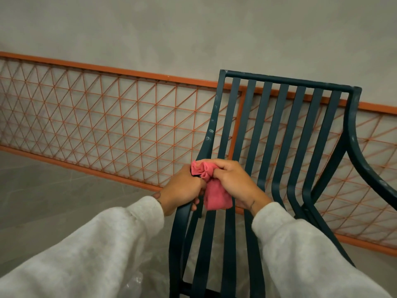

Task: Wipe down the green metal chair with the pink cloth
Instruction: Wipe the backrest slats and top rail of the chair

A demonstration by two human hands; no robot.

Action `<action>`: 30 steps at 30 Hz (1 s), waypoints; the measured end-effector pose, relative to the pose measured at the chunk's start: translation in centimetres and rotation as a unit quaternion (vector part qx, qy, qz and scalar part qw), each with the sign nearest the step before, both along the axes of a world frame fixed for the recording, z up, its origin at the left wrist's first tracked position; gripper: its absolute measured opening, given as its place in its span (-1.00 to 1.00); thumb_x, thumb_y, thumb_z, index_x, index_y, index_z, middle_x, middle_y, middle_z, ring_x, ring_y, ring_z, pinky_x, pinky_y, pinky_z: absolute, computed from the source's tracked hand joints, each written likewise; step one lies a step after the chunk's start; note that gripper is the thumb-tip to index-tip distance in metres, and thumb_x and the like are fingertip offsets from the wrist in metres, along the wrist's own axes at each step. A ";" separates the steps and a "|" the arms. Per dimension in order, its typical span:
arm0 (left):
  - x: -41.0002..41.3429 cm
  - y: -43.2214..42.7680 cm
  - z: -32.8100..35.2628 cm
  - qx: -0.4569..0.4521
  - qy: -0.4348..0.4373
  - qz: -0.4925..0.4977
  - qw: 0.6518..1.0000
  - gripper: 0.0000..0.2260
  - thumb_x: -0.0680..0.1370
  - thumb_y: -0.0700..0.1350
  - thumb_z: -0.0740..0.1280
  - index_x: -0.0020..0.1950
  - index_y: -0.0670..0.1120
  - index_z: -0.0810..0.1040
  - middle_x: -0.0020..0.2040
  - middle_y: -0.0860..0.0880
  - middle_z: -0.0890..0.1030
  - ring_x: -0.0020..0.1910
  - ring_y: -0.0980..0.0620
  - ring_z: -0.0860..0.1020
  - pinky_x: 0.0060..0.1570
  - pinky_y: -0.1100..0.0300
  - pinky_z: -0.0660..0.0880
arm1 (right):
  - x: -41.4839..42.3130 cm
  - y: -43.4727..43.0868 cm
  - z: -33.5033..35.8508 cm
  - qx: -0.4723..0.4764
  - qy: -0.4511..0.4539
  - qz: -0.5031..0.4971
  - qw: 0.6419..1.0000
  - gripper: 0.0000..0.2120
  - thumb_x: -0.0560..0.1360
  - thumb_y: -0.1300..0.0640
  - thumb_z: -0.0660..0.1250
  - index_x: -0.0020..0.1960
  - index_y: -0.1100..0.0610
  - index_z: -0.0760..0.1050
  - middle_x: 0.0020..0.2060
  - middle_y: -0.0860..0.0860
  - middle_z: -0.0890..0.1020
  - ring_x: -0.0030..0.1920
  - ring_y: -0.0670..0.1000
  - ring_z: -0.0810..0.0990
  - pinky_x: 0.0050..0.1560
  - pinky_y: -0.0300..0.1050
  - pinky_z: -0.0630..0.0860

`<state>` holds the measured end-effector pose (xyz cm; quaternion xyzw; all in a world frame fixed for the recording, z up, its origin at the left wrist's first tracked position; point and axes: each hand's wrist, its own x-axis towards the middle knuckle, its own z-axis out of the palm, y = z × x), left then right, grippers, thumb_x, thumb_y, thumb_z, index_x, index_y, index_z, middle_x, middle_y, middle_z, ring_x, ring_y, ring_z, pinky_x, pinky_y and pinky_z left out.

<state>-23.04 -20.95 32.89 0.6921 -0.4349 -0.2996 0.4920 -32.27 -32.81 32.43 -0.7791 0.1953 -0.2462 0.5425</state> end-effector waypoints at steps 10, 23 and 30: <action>1.3 -2.3 2.0 0.064 -0.004 -0.046 0.997 -0.87 0.64 -0.06 0.17 0.01 -0.01 0.50 -0.15 -0.14 0.60 -0.38 -0.01 0.54 -0.49 0.26 0.52 | -0.5 -0.1 0.9 -0.055 0.092 0.007 0.994 -0.48 0.53 0.47 0.16 0.22 -0.03 0.62 0.18 -0.42 0.51 0.22 -0.52 0.39 0.25 -0.63 0.21; 3.7 -5.0 5.1 0.233 -0.026 0.002 0.972 -0.76 0.56 -0.02 0.28 0.16 -0.08 0.36 0.00 -0.04 0.56 -0.02 -0.07 0.58 -0.01 0.10 0.47 | 0.0 -1.4 8.3 0.043 0.248 -0.019 0.968 -0.71 0.63 0.21 0.24 0.26 -0.07 0.54 0.14 -0.15 0.61 0.06 -0.39 0.53 0.01 -0.52 0.40; 5.7 -10.6 4.5 0.228 0.043 0.085 0.969 -0.68 0.57 -0.01 0.29 0.29 0.02 0.31 0.01 -0.01 0.60 -0.06 -0.08 0.63 -0.10 0.07 0.54 | 1.3 -8.1 8.1 0.027 0.197 -0.054 0.978 -0.68 0.60 0.09 0.31 0.33 -0.14 0.50 0.17 -0.29 0.54 0.14 -0.41 0.43 0.09 -0.49 0.36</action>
